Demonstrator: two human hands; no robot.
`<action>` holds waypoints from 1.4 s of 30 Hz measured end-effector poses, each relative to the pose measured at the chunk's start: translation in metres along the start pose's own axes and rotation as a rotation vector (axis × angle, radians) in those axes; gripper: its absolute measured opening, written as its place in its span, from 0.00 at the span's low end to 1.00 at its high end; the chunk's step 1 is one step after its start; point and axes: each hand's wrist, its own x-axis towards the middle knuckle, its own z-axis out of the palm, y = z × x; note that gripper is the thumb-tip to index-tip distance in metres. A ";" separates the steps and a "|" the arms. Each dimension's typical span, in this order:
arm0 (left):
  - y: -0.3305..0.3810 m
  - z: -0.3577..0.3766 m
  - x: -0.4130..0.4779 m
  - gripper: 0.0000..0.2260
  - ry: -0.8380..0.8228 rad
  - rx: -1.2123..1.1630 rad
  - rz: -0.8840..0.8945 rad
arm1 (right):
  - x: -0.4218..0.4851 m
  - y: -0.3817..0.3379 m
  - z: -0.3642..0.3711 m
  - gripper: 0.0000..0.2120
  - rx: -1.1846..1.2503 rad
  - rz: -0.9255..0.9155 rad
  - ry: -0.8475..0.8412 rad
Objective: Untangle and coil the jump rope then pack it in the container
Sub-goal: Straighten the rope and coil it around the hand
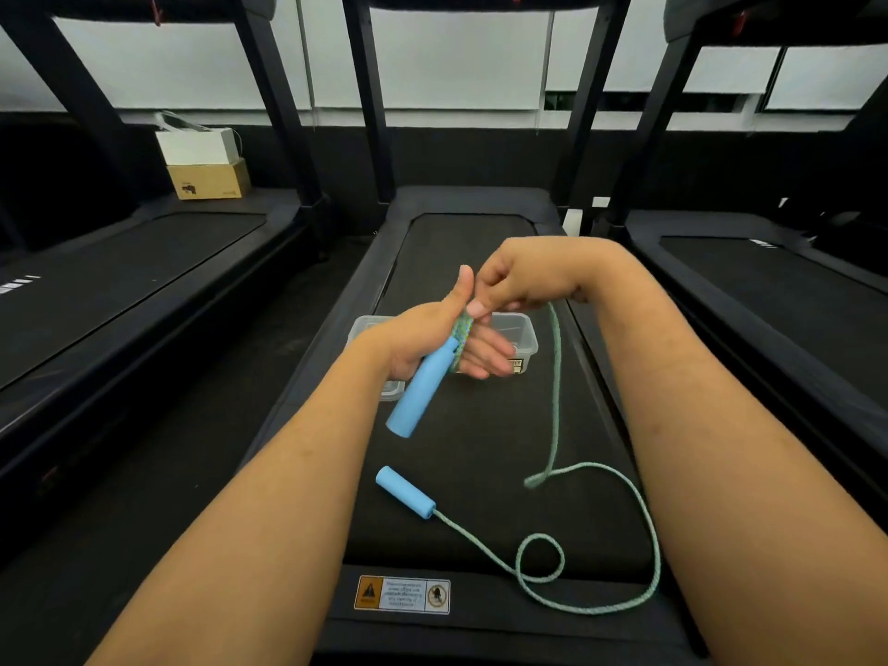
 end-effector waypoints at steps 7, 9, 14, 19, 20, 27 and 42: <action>0.004 0.005 -0.009 0.44 -0.270 -0.188 0.078 | 0.000 0.022 0.005 0.13 0.357 -0.157 0.310; 0.001 0.003 -0.008 0.36 -0.274 -0.344 0.165 | 0.004 0.026 0.012 0.10 0.354 -0.155 0.365; -0.001 -0.004 0.003 0.23 -0.176 -0.668 0.390 | 0.014 0.027 0.042 0.12 0.199 0.005 0.231; -0.007 -0.013 0.008 0.23 0.018 -0.746 0.424 | 0.021 0.018 0.058 0.15 0.231 0.041 -0.031; -0.008 -0.015 0.007 0.23 0.062 -0.733 0.399 | 0.021 0.018 0.057 0.15 0.218 0.051 -0.077; -0.002 -0.019 -0.001 0.22 0.070 -0.241 0.012 | 0.016 -0.001 0.033 0.12 0.106 0.124 -0.337; 0.009 -0.007 -0.021 0.41 -0.370 -0.173 -0.032 | -0.002 0.019 0.014 0.13 0.492 -0.161 -0.019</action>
